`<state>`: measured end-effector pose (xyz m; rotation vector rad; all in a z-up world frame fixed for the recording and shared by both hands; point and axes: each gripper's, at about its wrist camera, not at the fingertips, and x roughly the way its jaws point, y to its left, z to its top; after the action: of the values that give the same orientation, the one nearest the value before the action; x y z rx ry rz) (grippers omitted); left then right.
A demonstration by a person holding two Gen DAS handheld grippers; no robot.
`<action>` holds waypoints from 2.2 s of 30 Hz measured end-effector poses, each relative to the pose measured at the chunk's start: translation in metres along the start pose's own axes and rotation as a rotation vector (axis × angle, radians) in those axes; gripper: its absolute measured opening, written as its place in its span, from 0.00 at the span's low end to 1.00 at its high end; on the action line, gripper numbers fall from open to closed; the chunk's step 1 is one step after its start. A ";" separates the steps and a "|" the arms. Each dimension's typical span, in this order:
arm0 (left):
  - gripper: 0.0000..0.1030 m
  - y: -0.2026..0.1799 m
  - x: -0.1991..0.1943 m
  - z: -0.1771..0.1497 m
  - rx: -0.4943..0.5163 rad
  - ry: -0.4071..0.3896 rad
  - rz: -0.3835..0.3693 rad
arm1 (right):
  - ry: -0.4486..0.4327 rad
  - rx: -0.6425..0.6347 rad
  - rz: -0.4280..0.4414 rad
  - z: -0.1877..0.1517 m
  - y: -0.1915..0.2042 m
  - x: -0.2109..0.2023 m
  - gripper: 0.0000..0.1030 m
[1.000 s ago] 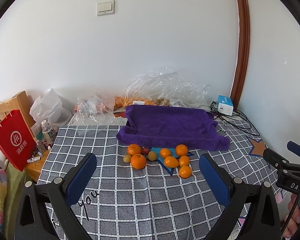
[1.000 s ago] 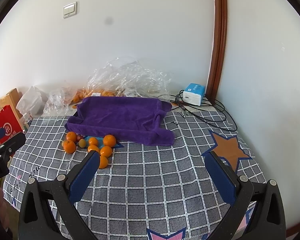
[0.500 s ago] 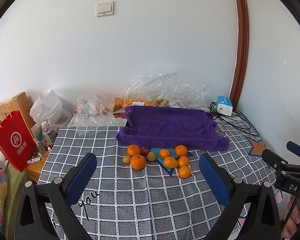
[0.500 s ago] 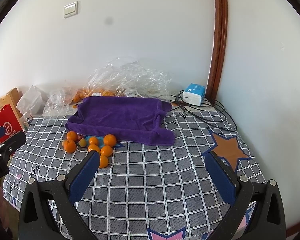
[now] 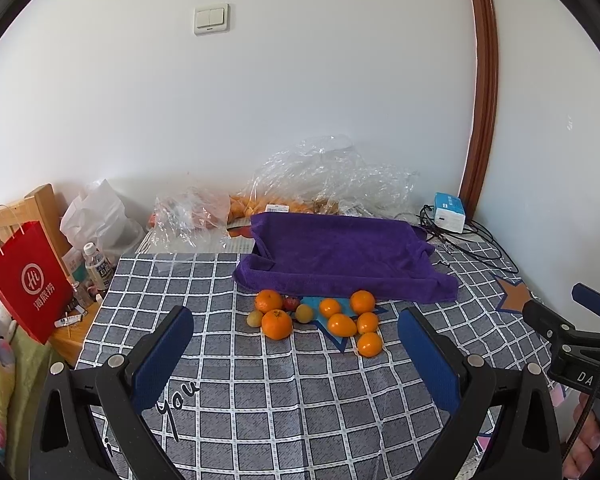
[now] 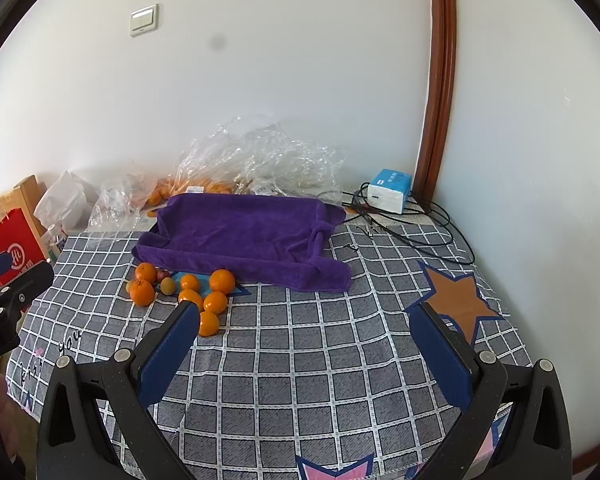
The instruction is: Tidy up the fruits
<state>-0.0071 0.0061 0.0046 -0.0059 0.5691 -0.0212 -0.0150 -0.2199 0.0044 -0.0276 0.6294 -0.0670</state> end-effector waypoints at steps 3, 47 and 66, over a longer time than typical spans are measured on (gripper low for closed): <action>1.00 0.001 0.000 -0.001 -0.005 0.001 -0.002 | -0.001 -0.004 0.000 0.000 0.002 0.001 1.00; 0.78 0.096 0.153 -0.065 -0.162 0.245 -0.018 | 0.271 -0.056 0.296 -0.053 0.098 0.196 0.46; 0.77 0.041 0.214 -0.054 -0.221 0.298 -0.137 | 0.229 -0.023 0.180 -0.056 0.028 0.195 0.34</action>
<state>0.1451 0.0422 -0.1570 -0.2599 0.8663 -0.0932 0.1106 -0.2063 -0.1561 0.0150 0.8586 0.1124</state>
